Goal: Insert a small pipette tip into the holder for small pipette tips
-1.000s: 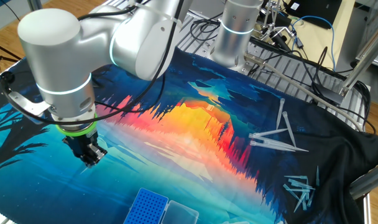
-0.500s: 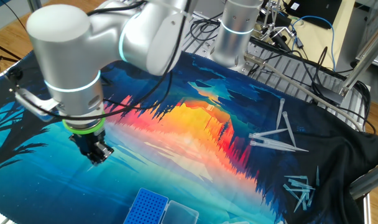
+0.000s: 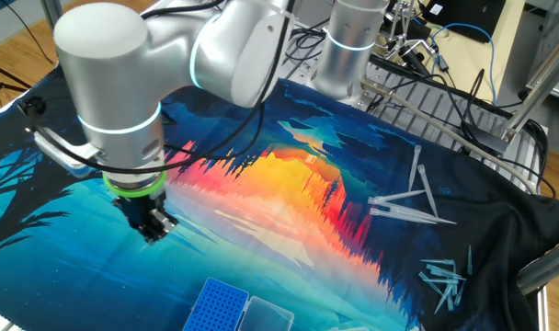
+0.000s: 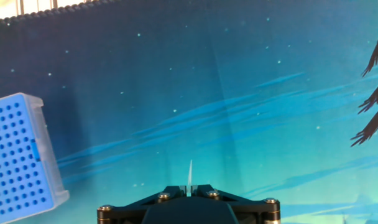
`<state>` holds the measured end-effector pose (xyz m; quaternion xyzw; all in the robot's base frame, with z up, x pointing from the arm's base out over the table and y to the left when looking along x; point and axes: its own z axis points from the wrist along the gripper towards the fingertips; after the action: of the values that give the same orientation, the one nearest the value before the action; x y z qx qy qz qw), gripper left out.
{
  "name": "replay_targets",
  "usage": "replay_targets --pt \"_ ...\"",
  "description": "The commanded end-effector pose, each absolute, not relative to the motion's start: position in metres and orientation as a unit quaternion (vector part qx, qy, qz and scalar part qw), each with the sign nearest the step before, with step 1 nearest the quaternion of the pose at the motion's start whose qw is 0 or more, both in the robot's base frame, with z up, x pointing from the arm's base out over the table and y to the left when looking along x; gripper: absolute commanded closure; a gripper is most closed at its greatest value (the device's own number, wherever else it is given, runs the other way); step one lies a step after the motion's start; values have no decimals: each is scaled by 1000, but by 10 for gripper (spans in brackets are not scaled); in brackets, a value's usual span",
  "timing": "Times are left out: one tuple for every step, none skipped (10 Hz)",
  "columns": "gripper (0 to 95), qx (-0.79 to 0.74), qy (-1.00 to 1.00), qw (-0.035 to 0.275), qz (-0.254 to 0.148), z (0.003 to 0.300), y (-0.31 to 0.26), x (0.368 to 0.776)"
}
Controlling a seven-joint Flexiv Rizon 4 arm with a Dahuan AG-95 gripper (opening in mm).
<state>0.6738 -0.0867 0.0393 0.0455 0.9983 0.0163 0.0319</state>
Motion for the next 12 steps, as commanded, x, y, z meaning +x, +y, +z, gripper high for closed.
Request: replay_targets --pt "950 47 998 31 17 41 -82 671" --pt "950 48 998 31 17 42 -79 670" --pt "950 52 998 30 17 43 -75 669" --pt "950 56 998 29 17 45 -70 668" --pt "950 60 998 27 18 46 -66 667" --pt "950 63 998 24 19 47 -61 665" --pt "950 66 997 23 20 48 -55 663" --pt "950 68 997 23 20 49 -49 661" --pt "950 69 997 23 20 51 -43 659" --pt "950 70 997 23 20 53 -36 656" --pt "950 71 997 22 20 56 -30 654" --pt "950 71 997 20 20 58 -25 652"
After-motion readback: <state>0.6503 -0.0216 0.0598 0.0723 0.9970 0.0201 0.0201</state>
